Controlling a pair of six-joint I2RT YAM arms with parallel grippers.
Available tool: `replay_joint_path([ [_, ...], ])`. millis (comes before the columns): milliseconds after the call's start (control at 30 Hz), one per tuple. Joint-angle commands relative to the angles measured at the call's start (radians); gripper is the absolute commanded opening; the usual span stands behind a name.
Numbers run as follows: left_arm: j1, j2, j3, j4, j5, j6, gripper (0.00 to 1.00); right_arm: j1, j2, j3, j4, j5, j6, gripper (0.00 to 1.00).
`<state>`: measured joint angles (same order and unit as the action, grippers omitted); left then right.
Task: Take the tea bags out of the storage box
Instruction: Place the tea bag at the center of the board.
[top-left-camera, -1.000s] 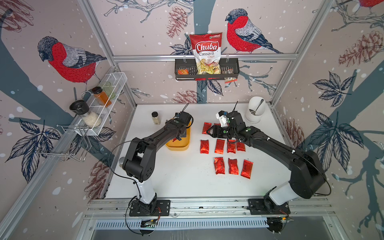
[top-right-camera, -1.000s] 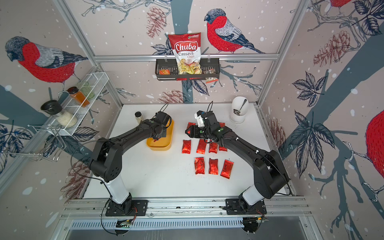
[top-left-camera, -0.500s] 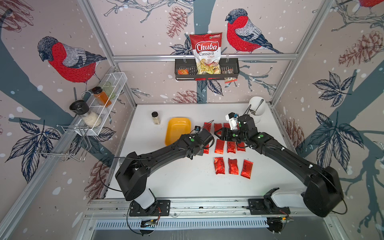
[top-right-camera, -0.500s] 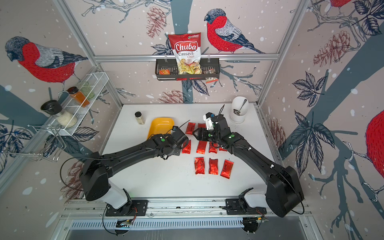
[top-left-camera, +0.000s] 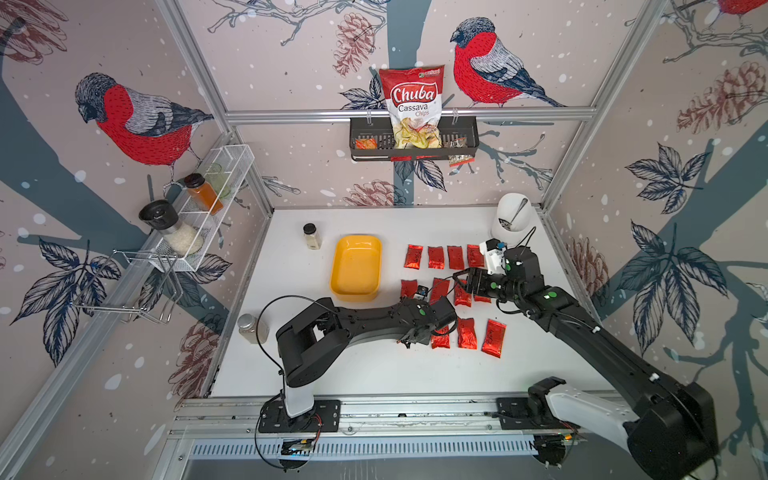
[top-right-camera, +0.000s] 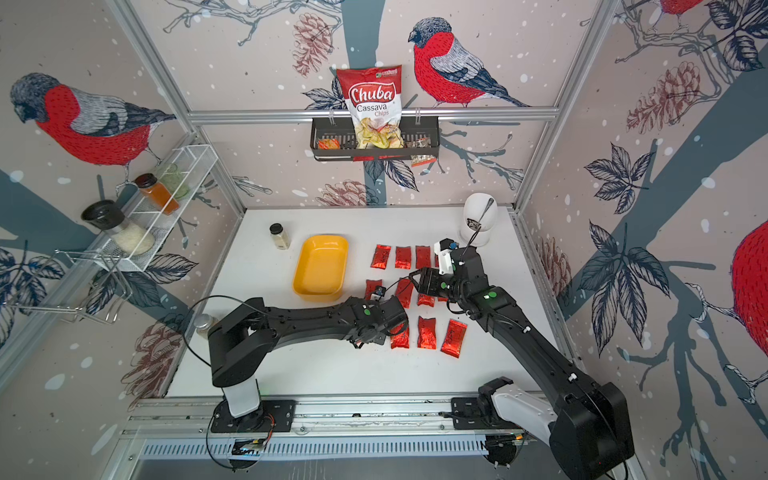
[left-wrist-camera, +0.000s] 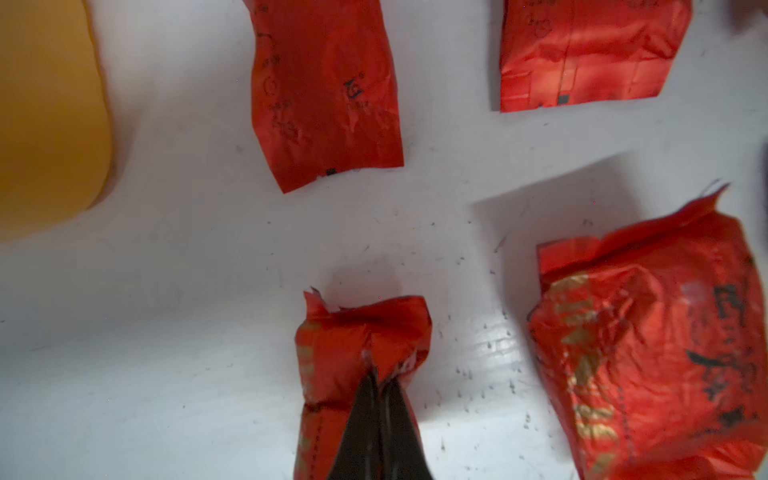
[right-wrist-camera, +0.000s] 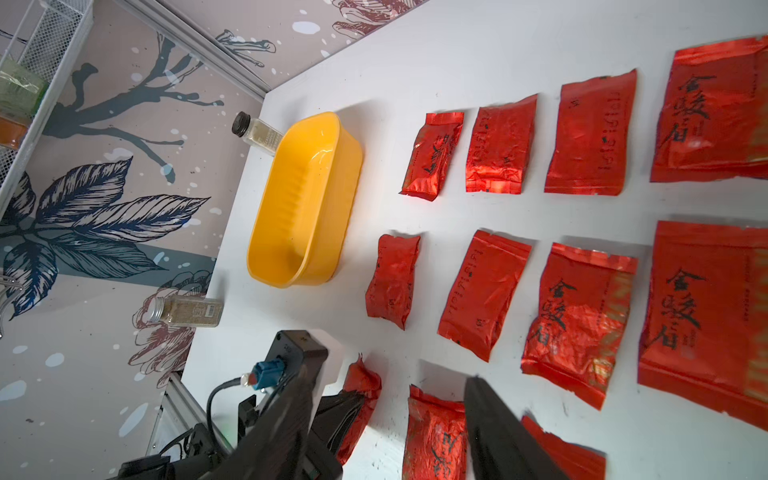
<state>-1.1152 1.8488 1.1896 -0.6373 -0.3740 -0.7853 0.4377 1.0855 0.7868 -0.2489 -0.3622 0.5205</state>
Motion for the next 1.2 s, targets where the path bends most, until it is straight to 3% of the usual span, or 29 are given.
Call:
replay_joint_path([
  [0,-0.002,0.025,-0.01,0.043,0.027,-0.006,0.0,-0.003,-0.004,0.0,-0.009,0.003,-0.014,0.64],
  [100,-0.003,0.023,-0.007,0.053,0.032,-0.006,0.34,-0.004,-0.001,0.003,-0.016,0.006,-0.014,0.64],
  [233,-0.005,-0.035,0.006,0.015,0.008,-0.009,0.48,-0.006,-0.01,0.018,-0.037,0.023,-0.019,0.66],
  [267,-0.005,-0.06,0.017,-0.01,-0.004,-0.011,0.62,-0.007,-0.016,0.023,-0.042,0.029,-0.02,0.67],
  [300,-0.005,-0.084,0.028,-0.032,-0.014,-0.009,0.91,-0.011,-0.023,0.029,-0.045,0.036,-0.022,0.68],
  [333,-0.005,-0.111,0.039,-0.051,-0.023,-0.008,0.97,-0.011,-0.03,0.033,-0.048,0.043,-0.022,0.7],
  [533,0.011,-0.301,0.133,-0.129,-0.131,0.045,0.97,-0.028,-0.067,0.087,-0.067,0.122,-0.038,0.8],
  [600,0.038,-0.379,0.146,-0.09,-0.192,0.099,0.97,-0.03,-0.074,0.122,-0.076,0.204,-0.049,0.99],
  [633,0.058,-0.422,0.142,-0.055,-0.207,0.13,0.97,-0.03,-0.081,0.132,-0.07,0.262,-0.053,1.0],
  [733,0.161,-0.562,0.075,0.124,-0.257,0.245,0.97,-0.031,-0.101,0.143,-0.003,0.519,-0.052,1.0],
  [833,0.241,-0.655,-0.013,0.36,-0.28,0.465,0.97,-0.037,-0.109,0.15,0.067,0.575,-0.153,1.0],
  [900,0.244,-0.694,-0.12,0.566,-0.383,0.659,0.97,-0.036,-0.149,0.08,0.217,0.614,-0.203,1.0],
  [967,0.279,-0.718,-0.157,0.666,-0.547,0.668,0.97,-0.039,-0.2,-0.014,0.403,0.628,-0.258,1.0],
  [1000,0.334,-0.73,-0.173,0.685,-0.513,0.662,0.97,-0.04,-0.218,-0.049,0.471,0.626,-0.293,1.0],
  [1067,0.517,-0.757,-0.244,0.726,-0.278,0.64,0.96,-0.05,-0.234,-0.138,0.624,0.665,-0.368,1.0],
  [1167,0.742,-0.782,-0.409,0.815,-0.184,0.55,0.96,-0.128,-0.214,-0.243,0.75,0.708,-0.418,1.0],
])
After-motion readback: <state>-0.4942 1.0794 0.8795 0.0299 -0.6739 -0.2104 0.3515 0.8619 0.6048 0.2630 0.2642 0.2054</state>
